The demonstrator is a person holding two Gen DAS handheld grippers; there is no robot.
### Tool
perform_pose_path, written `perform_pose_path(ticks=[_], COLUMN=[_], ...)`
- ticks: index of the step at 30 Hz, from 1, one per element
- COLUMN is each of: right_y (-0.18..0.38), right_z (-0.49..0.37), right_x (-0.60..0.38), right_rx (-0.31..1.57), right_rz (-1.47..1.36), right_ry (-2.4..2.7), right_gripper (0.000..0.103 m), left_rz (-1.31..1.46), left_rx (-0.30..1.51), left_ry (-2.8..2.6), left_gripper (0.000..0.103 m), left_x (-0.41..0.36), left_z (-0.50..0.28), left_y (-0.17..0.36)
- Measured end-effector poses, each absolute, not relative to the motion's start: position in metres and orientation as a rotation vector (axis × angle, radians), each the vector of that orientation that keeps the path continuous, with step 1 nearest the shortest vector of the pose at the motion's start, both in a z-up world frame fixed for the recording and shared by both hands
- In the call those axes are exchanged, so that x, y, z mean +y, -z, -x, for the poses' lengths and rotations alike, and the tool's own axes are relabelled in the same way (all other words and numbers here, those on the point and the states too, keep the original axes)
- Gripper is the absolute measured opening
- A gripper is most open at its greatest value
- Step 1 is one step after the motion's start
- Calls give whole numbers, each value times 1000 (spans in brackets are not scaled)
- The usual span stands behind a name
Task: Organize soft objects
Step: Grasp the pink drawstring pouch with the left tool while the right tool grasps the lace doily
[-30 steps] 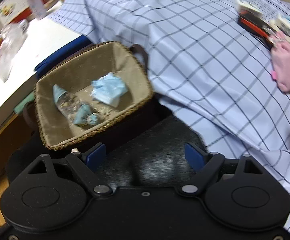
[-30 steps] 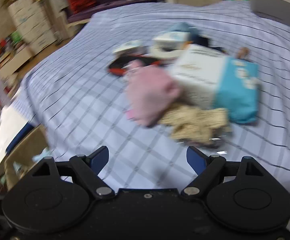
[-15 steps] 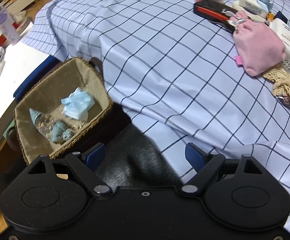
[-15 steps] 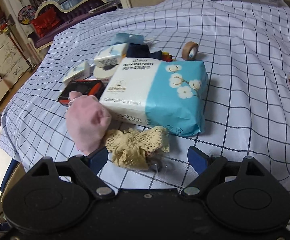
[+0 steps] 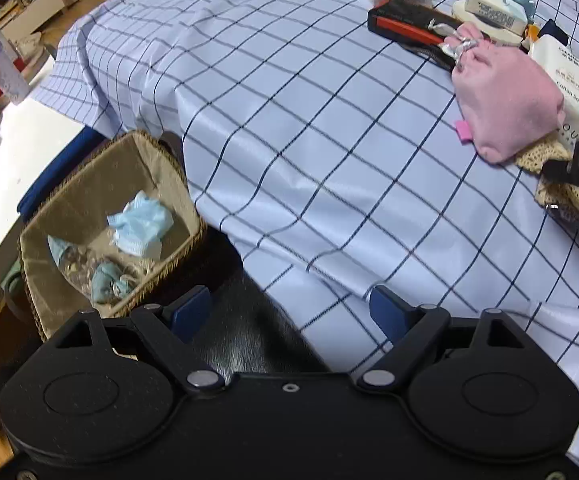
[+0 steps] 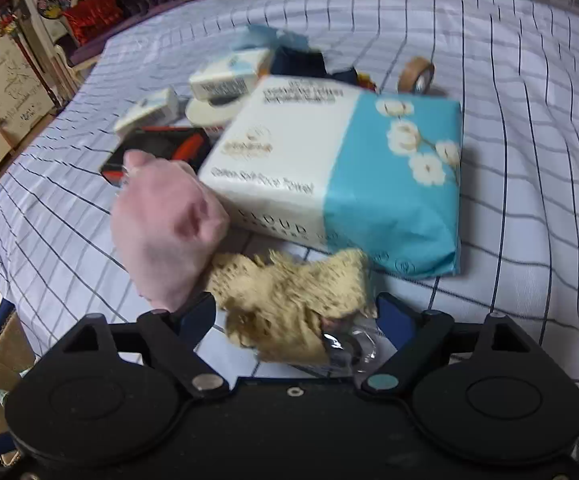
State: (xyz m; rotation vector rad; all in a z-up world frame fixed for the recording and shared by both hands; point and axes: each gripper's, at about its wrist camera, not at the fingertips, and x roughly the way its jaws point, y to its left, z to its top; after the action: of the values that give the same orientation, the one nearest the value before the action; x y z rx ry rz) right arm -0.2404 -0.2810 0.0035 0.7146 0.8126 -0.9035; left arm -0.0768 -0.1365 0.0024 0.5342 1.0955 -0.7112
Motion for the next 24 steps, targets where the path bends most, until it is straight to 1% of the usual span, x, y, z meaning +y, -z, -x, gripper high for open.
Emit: perform_pose_path(ticks=[1,2,4,14,15,17,21,24], right_y=[-1,0,-1,2,2,2,2,2], right_z=[241,243,247,257,257,257,258,259], right_x=[-282,-283,-284,-289,-289,-288,-287,-288], right_rx=[819,816,795,749,747,746,740,732], right_rz=[-727,-730,-743,-790,-787,-778,-774,-784], right_ry=[907,916,913,897,896,894,892,887], right_gripper=[70,69,62,61,61,61,61,62], left_rz=[-536,-538,-538,-475,-460,-434,-392,-382], left_rx=[1089,1085,1081,1078,1084,1099,1105,1094], left_ry=[715,721,736,862,877,904,945,961], left_gripper=[83,83,83,84,84,90,90,94], left_x=[-139,-143,-152,-213,-220,-233,-258,-275], left_z=[77,77,76,71,70,69,69,70], left_y=[-4,-5,-7,-30,-33,-37,-47,-52])
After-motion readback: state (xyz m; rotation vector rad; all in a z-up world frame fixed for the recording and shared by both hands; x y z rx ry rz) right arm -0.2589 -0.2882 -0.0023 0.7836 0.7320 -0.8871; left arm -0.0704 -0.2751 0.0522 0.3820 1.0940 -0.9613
